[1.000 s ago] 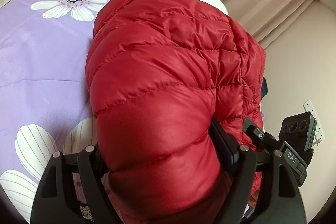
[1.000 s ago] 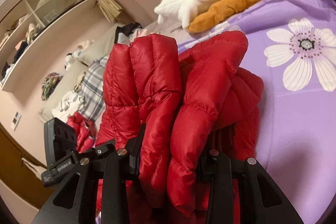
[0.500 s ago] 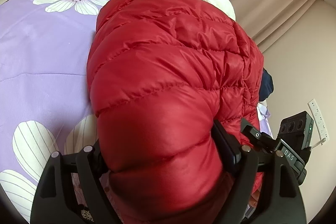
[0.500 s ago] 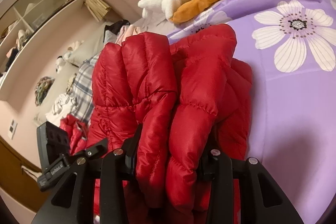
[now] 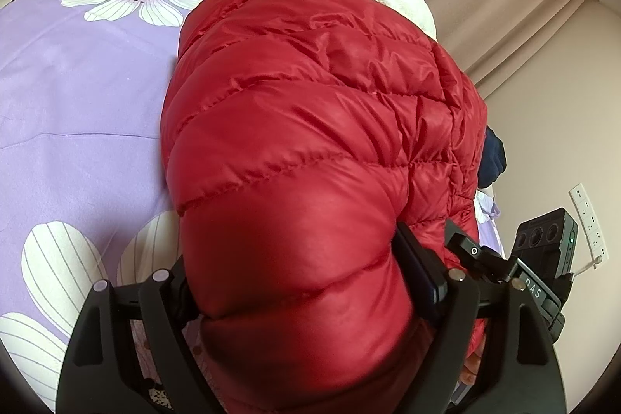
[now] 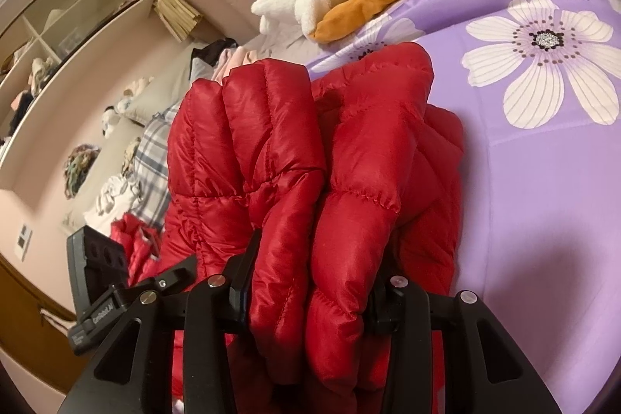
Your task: Fold large clothes
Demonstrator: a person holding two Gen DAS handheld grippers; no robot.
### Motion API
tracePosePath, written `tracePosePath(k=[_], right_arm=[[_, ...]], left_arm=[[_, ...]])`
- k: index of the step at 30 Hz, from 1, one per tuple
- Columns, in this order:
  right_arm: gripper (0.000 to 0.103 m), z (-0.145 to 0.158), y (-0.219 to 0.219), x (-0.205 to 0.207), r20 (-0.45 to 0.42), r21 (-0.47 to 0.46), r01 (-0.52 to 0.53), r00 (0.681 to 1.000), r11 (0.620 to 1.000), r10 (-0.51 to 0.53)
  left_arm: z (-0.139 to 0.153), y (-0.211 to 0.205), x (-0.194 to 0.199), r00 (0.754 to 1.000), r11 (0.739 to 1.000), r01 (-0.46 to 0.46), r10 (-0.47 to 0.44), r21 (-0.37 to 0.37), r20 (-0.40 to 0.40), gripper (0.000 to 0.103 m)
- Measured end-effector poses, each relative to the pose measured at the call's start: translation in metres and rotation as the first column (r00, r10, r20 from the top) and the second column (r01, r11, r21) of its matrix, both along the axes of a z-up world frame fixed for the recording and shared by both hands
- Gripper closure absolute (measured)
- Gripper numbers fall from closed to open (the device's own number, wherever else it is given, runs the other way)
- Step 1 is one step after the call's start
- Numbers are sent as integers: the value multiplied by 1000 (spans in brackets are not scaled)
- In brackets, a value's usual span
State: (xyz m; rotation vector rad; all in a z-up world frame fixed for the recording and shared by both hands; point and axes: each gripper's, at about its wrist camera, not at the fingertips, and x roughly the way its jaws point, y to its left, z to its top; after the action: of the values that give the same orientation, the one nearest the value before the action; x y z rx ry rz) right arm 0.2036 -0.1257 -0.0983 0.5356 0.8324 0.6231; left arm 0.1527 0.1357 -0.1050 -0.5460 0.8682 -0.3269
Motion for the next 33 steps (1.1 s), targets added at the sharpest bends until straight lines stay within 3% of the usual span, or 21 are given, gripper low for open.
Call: tracePosePath(k=[33], right_arm=[[57,-8,-2,5,-41,11,2,999,1000,-2]], left_arm=[[-10,-1,8,1000,1000,-4,4,10,-22,15]])
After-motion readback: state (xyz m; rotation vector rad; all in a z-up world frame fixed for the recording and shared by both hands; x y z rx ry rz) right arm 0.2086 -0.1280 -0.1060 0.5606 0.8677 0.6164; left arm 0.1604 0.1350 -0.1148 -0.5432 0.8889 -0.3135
